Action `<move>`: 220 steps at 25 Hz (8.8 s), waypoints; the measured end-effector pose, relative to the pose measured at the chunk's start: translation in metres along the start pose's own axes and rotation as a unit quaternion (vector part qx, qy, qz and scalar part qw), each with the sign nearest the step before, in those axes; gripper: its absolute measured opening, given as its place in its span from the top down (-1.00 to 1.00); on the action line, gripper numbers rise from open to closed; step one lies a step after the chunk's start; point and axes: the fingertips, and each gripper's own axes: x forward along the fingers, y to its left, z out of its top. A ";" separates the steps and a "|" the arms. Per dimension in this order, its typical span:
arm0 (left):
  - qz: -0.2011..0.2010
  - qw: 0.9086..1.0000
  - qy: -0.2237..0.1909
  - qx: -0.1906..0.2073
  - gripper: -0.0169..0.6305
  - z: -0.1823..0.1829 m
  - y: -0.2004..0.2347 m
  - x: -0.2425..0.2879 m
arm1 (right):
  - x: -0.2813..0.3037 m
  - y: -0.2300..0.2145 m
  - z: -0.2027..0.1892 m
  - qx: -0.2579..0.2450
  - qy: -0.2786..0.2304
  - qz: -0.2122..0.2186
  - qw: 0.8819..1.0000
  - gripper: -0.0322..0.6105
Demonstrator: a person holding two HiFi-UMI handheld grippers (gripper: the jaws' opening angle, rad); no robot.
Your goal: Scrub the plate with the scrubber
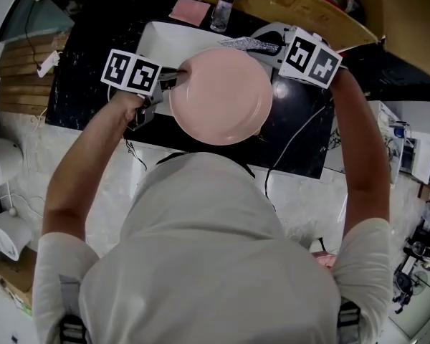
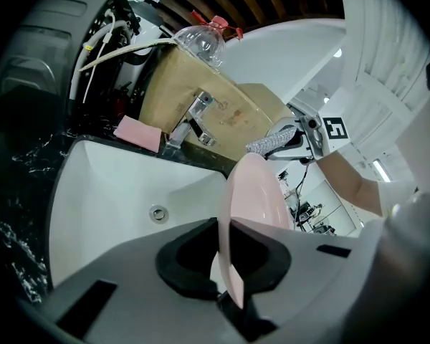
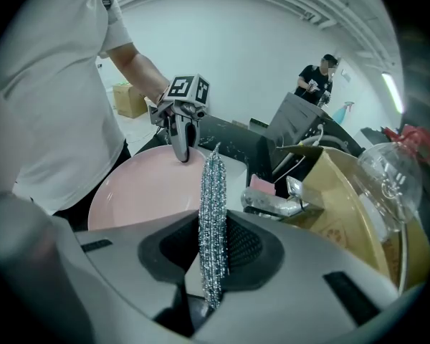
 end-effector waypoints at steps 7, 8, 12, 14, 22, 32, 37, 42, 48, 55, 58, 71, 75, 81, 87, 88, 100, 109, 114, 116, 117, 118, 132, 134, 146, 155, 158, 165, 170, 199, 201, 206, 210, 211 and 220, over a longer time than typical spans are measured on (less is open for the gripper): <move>0.011 0.999 -0.021 -0.025 0.89 0.000 0.011 -0.009 | -0.004 -0.003 -0.014 0.024 -0.009 -0.041 0.999 0.66; 0.013 0.999 -0.026 -0.029 0.89 0.000 0.013 -0.010 | -0.004 -0.004 -0.016 0.026 -0.009 -0.049 0.998 0.66; 0.021 0.997 -0.050 -0.057 0.89 0.001 0.021 -0.015 | -0.003 -0.008 -0.024 0.052 -0.014 -0.084 0.995 0.66; 0.026 0.995 -0.063 -0.070 0.89 0.002 0.025 -0.018 | -0.002 -0.010 -0.027 0.070 -0.019 -0.100 0.992 0.66; 0.048 0.988 -0.105 -0.106 0.89 0.000 0.040 -0.034 | -0.001 -0.007 -0.031 0.132 -0.052 -0.142 0.980 0.66; 0.059 0.974 -0.157 -0.153 0.89 -0.008 0.050 -0.053 | -0.002 0.003 -0.038 0.207 -0.101 -0.185 0.955 0.66; 0.072 0.966 -0.185 -0.167 0.89 -0.007 0.052 -0.061 | -0.005 0.011 -0.041 0.227 -0.108 -0.221 0.942 0.66; 0.088 0.955 -0.217 -0.182 0.89 -0.003 0.056 -0.071 | -0.006 0.015 -0.040 0.260 -0.121 -0.253 0.924 0.66; 0.102 0.950 -0.230 -0.186 0.89 -0.002 0.059 -0.077 | -0.001 0.026 -0.042 0.298 -0.133 -0.265 0.907 0.66; 0.112 0.942 -0.247 -0.196 0.89 0.000 0.065 -0.087 | 0.008 0.054 -0.045 0.313 -0.128 -0.251 0.907 0.66; 0.115 0.942 -0.248 -0.196 0.89 0.001 0.067 -0.089 | 0.013 0.068 -0.046 0.313 -0.123 -0.239 0.911 0.66; 0.122 0.939 -0.254 -0.196 0.90 0.003 0.069 -0.097 | 0.040 0.120 -0.035 0.245 -0.061 -0.169 0.953 0.66; 0.124 0.939 -0.254 -0.195 0.90 0.002 0.069 -0.098 | 0.047 0.133 -0.026 0.203 -0.036 -0.143 0.968 0.66; 0.125 0.940 -0.253 -0.191 0.90 0.004 0.067 -0.095 | 0.062 0.147 -0.009 0.154 -0.024 -0.107 0.982 0.66; 0.125 0.940 -0.253 -0.191 0.90 0.005 0.065 -0.089 | 0.077 0.152 0.018 0.117 -0.031 -0.091 0.989 0.66; 0.126 0.940 -0.253 -0.191 0.90 0.005 0.065 -0.088 | 0.080 0.153 0.023 0.113 -0.033 -0.088 0.989 0.66; 0.136 0.939 -0.254 -0.188 0.90 0.002 0.065 -0.084 | 0.106 0.153 0.091 0.140 -0.073 -0.056 0.986 0.66; 0.133 0.940 -0.250 -0.190 0.90 -0.004 0.066 -0.079 | 0.113 0.148 0.118 0.159 -0.086 -0.032 0.983 0.66; 0.129 0.943 -0.240 -0.189 0.90 -0.007 0.067 -0.077 | 0.111 0.144 0.135 0.172 -0.106 -0.020 0.979 0.66; 0.130 0.944 -0.239 -0.188 0.90 -0.007 0.068 -0.078 | 0.108 0.141 0.138 0.178 -0.114 -0.020 0.977 0.66; 0.130 0.944 -0.238 -0.187 0.90 -0.007 0.069 -0.078 | 0.107 0.140 0.139 0.181 -0.118 -0.021 0.976 0.66; 0.129 0.945 -0.236 -0.187 0.90 -0.008 0.069 -0.078 | 0.105 0.139 0.141 0.184 -0.120 -0.021 0.975 0.66; 0.129 0.950 -0.215 -0.188 0.89 -0.016 0.078 -0.077 | 0.066 0.093 0.129 0.228 -0.164 -0.099 0.955 0.66; 0.128 0.950 -0.213 -0.190 0.89 -0.019 0.079 -0.077 | 0.059 0.084 0.122 0.243 -0.167 -0.112 0.949 0.66; 0.126 0.951 -0.201 -0.199 0.88 -0.030 0.086 -0.083 | 0.020 0.062 0.086 0.299 -0.185 -0.178 0.919 0.66; 0.128 0.950 -0.197 -0.204 0.88 -0.037 0.088 -0.086 | 0.004 0.062 0.060 0.333 -0.190 -0.208 0.900 0.66; 0.131 0.951 -0.194 -0.204 0.88 -0.038 0.090 -0.085 | 0.002 0.064 0.050 0.344 -0.187 -0.215 0.895 0.66; 0.138 0.952 -0.181 -0.204 0.88 -0.037 0.095 -0.077 | -0.004 0.071 0.031 0.368 -0.183 -0.228 0.882 0.66; 0.143 0.954 -0.168 -0.202 0.87 -0.033 0.100 -0.064 | -0.010 0.076 0.019 0.381 -0.181 -0.238 0.875 0.66; 0.184 0.957 -0.067 -0.214 0.86 -0.037 0.146 0.026 | -0.027 0.094 -0.023 0.426 -0.157 -0.255 0.854 0.66; 0.188 0.956 -0.061 -0.215 0.85 -0.038 0.150 0.031 | -0.027 0.095 -0.025 0.428 -0.155 -0.255 0.853 0.66; 0.196 0.955 -0.046 -0.218 0.85 -0.043 0.160 0.038 | -0.026 0.095 -0.028 0.434 -0.149 -0.255 0.851 0.66; 0.207 0.954 -0.031 -0.214 0.84 -0.047 0.167 0.042 | -0.024 0.099 -0.028 0.440 -0.145 -0.250 0.850 0.66; 0.211 0.953 -0.028 -0.213 0.85 -0.049 0.169 0.042 | -0.023 0.100 -0.028 0.442 -0.143 -0.249 0.850 0.66; 0.245 0.948 -0.010 -0.204 0.89 -0.055 0.181 0.045 | -0.020 0.104 -0.028 0.451 -0.137 -0.246 0.847 0.66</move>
